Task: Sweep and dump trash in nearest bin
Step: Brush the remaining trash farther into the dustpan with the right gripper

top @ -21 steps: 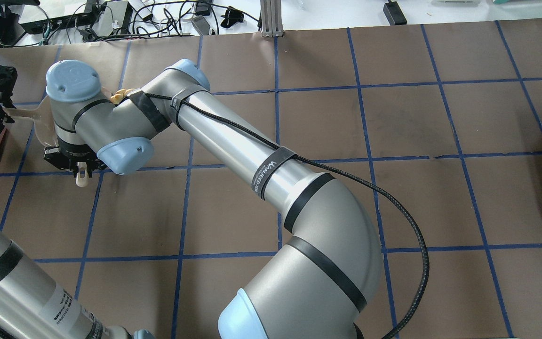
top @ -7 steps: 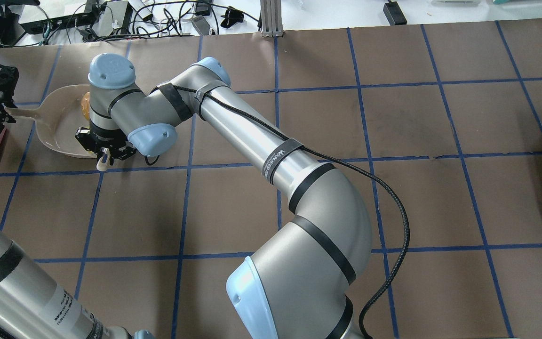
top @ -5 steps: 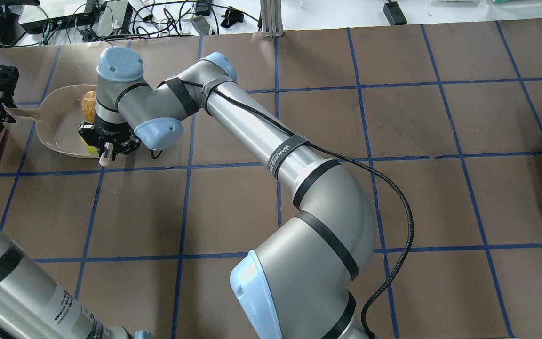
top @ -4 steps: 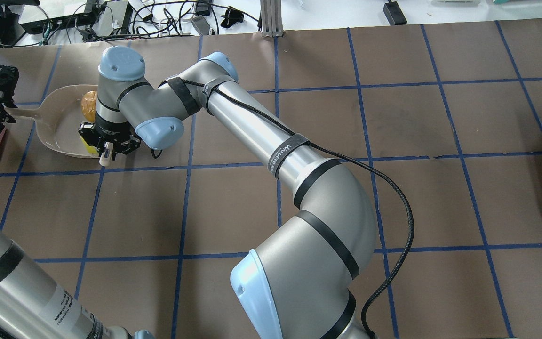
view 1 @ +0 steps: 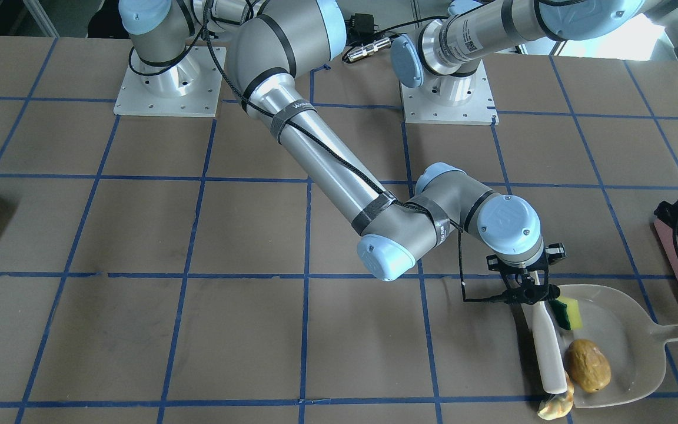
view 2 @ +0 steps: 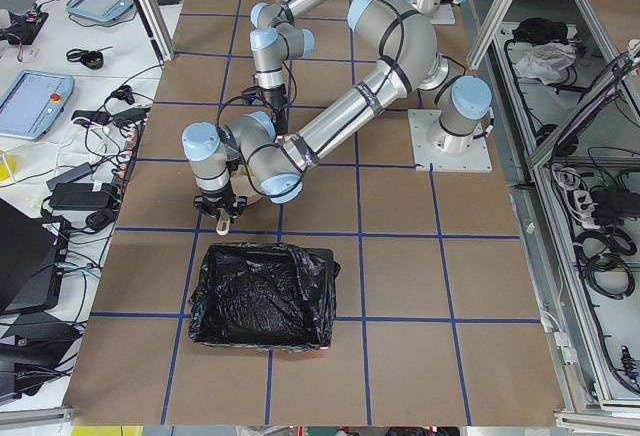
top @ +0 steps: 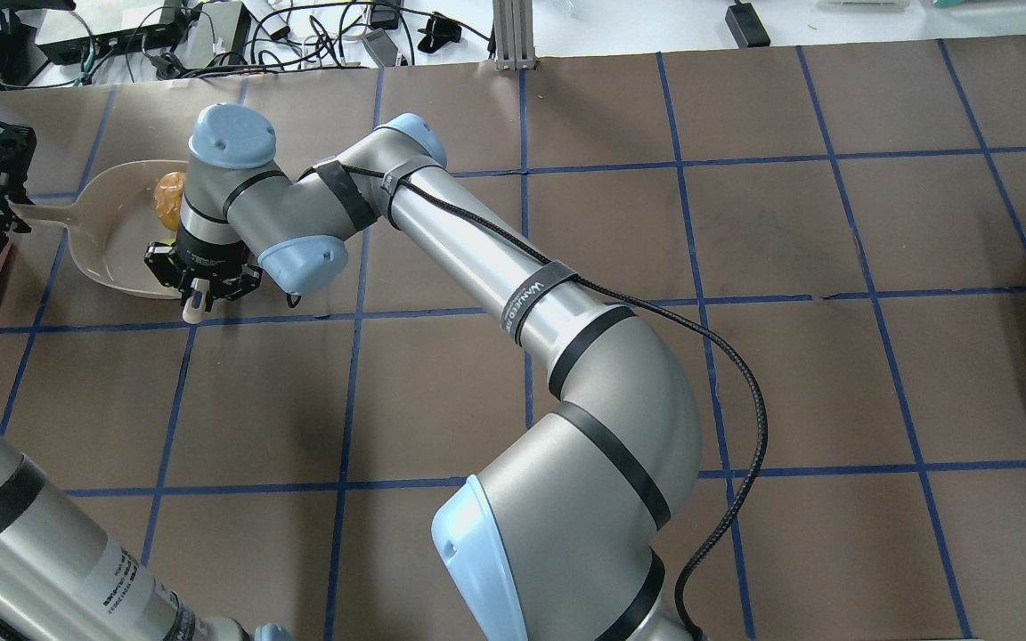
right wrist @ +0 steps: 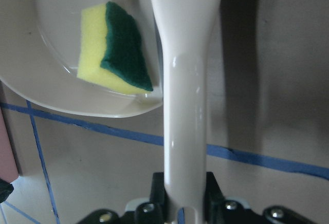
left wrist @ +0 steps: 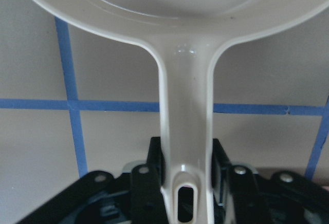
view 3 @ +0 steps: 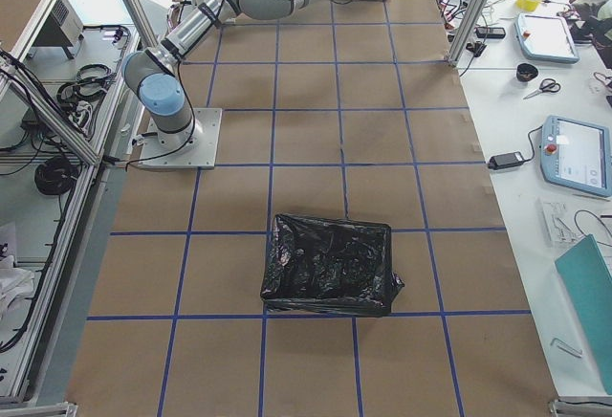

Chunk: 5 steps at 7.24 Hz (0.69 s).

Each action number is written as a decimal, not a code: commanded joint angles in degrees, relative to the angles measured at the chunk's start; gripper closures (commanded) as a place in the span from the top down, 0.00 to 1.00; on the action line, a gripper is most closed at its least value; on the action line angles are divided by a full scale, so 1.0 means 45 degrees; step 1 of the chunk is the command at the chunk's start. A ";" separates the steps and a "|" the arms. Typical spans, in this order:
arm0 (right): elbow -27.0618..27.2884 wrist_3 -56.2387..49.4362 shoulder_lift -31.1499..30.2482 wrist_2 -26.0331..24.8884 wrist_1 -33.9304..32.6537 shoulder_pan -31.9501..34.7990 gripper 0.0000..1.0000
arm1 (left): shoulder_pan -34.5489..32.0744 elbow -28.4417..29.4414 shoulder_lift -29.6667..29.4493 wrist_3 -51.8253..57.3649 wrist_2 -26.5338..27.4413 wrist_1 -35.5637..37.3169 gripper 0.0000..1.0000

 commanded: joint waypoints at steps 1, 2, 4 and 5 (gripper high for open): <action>-0.0014 -0.0612 0.0250 0.0063 -0.0736 0.0636 0.00 | 0.0000 -0.0007 0.0005 -0.0030 0.0000 -0.0002 0.00; -0.0015 -0.0614 0.0386 -0.0034 -0.1106 0.0852 0.00 | 0.0000 0.0012 0.0005 -0.0030 0.0000 -0.0002 0.00; -0.0034 -0.0478 0.0272 -0.0249 -0.1188 0.1224 0.00 | -0.0039 0.0109 -0.0014 -0.0050 0.0000 0.0057 0.00; -0.0015 -0.0283 0.0019 -0.0249 -0.1188 0.1283 0.00 | -0.0097 0.0110 -0.0014 -0.0050 0.0000 0.0057 0.00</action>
